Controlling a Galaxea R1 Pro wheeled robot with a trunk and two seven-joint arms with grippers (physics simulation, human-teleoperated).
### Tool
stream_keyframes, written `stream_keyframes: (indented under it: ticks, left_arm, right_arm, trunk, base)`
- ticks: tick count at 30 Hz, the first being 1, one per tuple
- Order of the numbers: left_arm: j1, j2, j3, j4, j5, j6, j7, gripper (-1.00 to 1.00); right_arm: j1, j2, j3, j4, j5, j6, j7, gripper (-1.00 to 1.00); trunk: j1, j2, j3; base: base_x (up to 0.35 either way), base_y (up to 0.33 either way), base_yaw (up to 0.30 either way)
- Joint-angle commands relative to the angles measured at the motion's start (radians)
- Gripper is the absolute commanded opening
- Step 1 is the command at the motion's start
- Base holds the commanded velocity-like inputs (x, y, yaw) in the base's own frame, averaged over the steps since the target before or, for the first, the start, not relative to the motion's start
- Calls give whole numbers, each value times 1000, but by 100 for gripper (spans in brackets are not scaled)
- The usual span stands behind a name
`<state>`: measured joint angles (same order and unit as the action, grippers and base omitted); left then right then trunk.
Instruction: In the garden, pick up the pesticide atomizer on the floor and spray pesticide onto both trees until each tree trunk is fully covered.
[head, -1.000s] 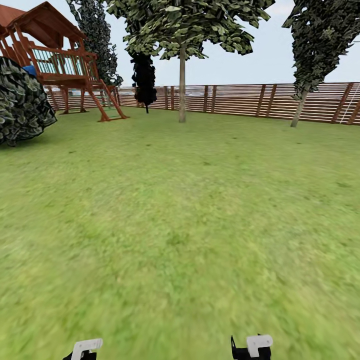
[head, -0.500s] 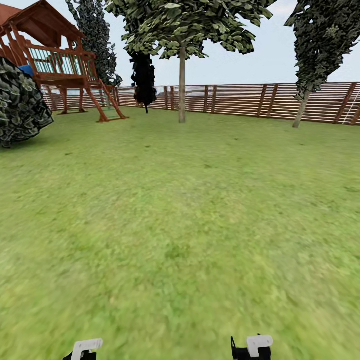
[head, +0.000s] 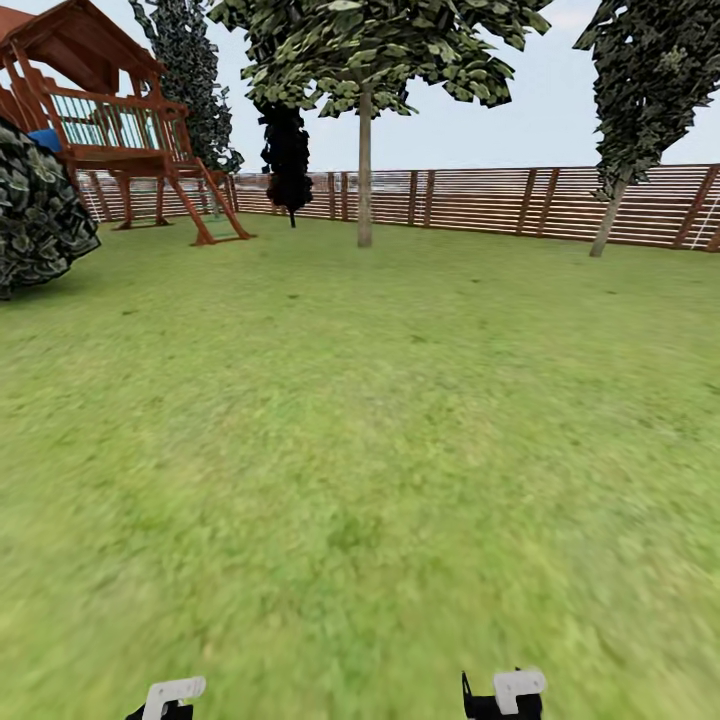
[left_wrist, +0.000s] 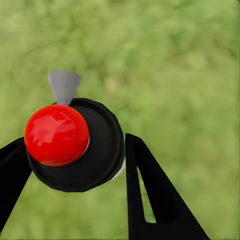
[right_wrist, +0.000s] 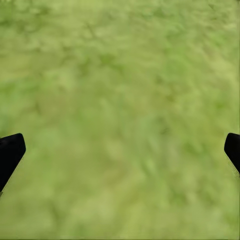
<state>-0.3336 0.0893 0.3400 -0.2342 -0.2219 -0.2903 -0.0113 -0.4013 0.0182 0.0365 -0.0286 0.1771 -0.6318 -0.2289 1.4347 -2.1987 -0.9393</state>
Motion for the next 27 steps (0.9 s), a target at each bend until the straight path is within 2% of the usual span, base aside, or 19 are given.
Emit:
stream_keyframes:
  ticks: [1, 27]
  left_arm:
    - [-1, 0, 8, 1, -10, -4, -1, -100]
    - [-1, 0, 8, 1, -10, -4, -1, -100]
  right_arm:
    - [-1, 0, 3, 1, 9, 0, -10, 100]
    - [-1, 0, 3, 1, 9, 0, -10, 100]
  trunk:
    - [0, 0, -1]
    - [0, 0, -1]
  base:
    - [339, 0, 0]
    - [339, 0, 0]
